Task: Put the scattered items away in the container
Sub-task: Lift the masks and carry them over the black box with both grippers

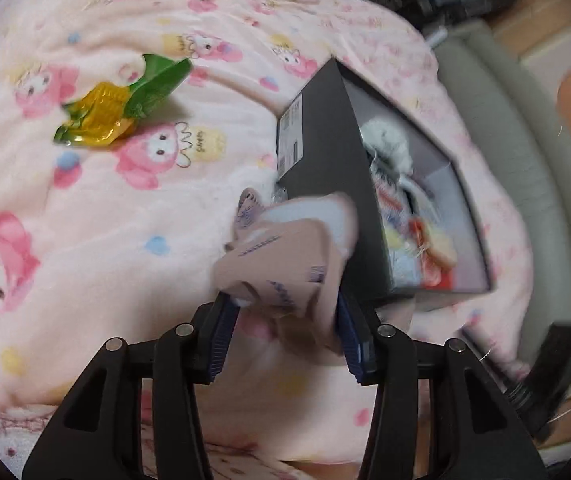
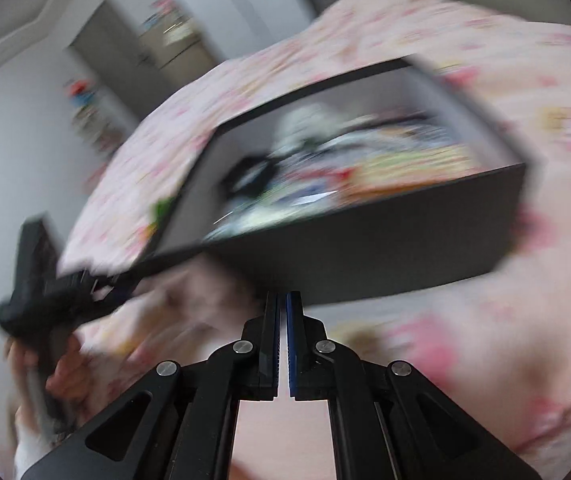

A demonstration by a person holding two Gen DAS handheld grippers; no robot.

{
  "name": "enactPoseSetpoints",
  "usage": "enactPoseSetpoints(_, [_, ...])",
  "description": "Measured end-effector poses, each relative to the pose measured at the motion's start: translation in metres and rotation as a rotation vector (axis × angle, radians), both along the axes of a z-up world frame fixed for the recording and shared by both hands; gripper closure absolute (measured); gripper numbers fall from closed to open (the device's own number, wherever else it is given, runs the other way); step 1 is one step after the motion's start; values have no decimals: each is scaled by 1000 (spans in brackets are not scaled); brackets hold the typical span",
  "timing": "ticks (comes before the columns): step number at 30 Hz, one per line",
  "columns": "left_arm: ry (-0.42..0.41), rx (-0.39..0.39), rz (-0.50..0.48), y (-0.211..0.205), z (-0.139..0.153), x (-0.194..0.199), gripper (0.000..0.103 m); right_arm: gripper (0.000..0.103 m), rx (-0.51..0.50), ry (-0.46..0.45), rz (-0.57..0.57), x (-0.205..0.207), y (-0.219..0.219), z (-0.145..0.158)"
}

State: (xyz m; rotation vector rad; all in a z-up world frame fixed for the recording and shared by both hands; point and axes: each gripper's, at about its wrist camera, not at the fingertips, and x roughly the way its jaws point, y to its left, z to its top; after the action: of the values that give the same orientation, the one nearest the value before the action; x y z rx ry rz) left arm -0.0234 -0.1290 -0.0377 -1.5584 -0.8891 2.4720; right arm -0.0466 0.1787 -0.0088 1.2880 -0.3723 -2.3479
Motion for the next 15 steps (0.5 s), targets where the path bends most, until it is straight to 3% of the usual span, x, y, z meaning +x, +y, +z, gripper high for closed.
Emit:
enactPoseSetpoints(4, [-37, -59, 5, 6, -3, -1, 56, 101, -91, -23, -58, -9, 35, 6])
enactPoseSetpoints(7, [-184, -144, 44, 7, -26, -12, 55, 99, -126, -58, 34, -9, 16, 1])
enactPoseSetpoints(10, [-222, -149, -5, 16, -34, -17, 56, 81, -128, -106, 164, -10, -20, -10])
enactPoseSetpoints(12, [-213, -151, -45, 23, -32, -13, 61, 55, -105, -125, 230, -10, -44, -19])
enactPoseSetpoints(13, [-225, -142, -75, 27, -35, -9, 61, 54, -107, -131, 249, -12, -54, -23])
enactPoseSetpoints(15, [-253, -34, -166, 37, -43, -5, 61, 54, -124, -167, 263, -17, -70, -35])
